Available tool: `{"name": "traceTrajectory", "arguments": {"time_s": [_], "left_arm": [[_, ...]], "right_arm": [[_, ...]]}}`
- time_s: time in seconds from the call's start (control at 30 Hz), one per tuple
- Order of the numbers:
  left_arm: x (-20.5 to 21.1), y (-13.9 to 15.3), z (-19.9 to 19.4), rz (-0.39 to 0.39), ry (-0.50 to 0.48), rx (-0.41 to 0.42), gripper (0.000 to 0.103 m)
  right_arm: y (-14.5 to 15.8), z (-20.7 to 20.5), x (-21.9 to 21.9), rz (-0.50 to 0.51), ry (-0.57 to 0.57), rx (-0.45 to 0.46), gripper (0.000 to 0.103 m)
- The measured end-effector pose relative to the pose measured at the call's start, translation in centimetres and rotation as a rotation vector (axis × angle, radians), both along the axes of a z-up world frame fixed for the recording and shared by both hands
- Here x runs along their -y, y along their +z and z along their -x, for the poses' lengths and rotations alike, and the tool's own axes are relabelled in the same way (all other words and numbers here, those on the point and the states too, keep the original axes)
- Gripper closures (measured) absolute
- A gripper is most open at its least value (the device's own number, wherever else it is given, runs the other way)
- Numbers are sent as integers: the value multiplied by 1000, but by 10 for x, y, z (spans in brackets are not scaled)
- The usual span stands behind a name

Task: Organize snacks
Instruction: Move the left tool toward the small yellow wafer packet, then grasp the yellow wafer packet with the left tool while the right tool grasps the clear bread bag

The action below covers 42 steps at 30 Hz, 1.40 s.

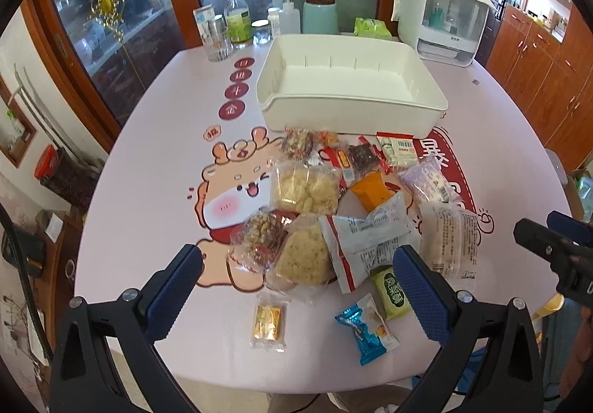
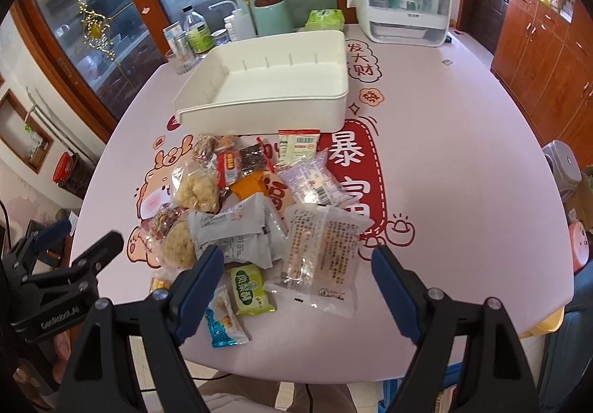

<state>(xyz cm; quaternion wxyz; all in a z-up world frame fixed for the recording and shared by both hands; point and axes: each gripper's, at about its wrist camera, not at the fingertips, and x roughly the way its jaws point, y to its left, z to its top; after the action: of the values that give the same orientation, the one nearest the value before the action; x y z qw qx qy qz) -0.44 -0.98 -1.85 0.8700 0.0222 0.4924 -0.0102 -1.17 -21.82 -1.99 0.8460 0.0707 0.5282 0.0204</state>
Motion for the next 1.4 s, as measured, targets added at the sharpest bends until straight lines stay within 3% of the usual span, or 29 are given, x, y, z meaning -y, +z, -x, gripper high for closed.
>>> {"name": "traceTrajectory", "arguments": {"time_s": [0.53,0.93,1.1,1.4], "left_arm": [[-14,-31,13,9,101,-47,1],[-47,-92,6,-11,182,-161,1],[-66,-128,1,32,214,-250,1],[-76,-169,0,49,212,-327,6]], "right_arm": [[-34,-6,21,-2,12,-52,20],[-75,-22,25,-21,21,-149,14],[-92,-32,25,-24,-2,-168,5],[-127,-55,16,-29,-33,-231,2]]}}
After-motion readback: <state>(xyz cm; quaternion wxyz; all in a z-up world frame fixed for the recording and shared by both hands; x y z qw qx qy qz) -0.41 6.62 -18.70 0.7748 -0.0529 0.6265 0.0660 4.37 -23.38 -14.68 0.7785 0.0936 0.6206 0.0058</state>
